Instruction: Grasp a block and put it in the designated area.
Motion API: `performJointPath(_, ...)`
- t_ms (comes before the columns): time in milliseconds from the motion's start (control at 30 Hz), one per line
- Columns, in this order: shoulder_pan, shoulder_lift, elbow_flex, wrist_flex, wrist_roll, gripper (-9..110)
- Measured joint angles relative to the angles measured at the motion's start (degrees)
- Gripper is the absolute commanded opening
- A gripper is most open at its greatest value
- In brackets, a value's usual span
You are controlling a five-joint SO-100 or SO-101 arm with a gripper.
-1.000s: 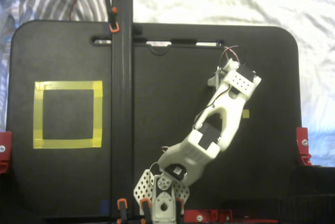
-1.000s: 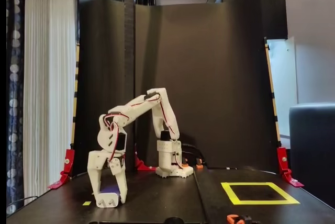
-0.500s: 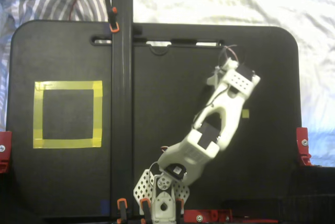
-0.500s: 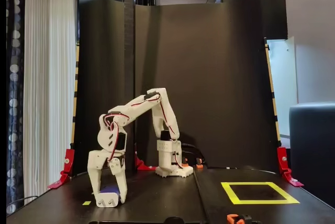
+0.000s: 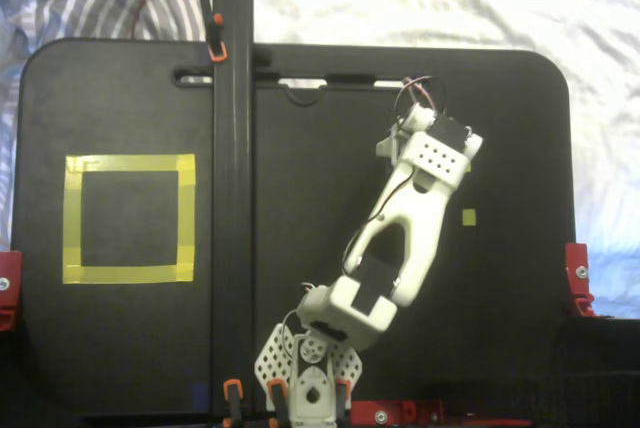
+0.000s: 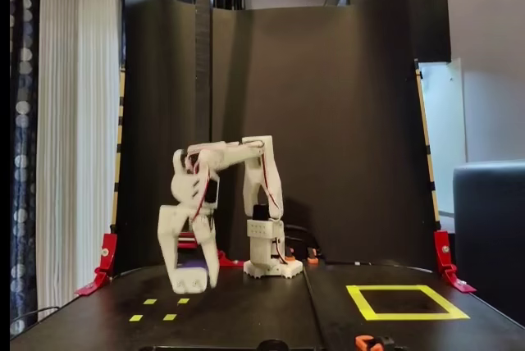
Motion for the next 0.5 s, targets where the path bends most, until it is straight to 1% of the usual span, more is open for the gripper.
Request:
performJointPath(233, -2.64, 0.26, 0.00, 0.88, 3.25, 17)
performJointPath(500, -11.16, 0.26, 0.00, 0.88, 13.01, 17)
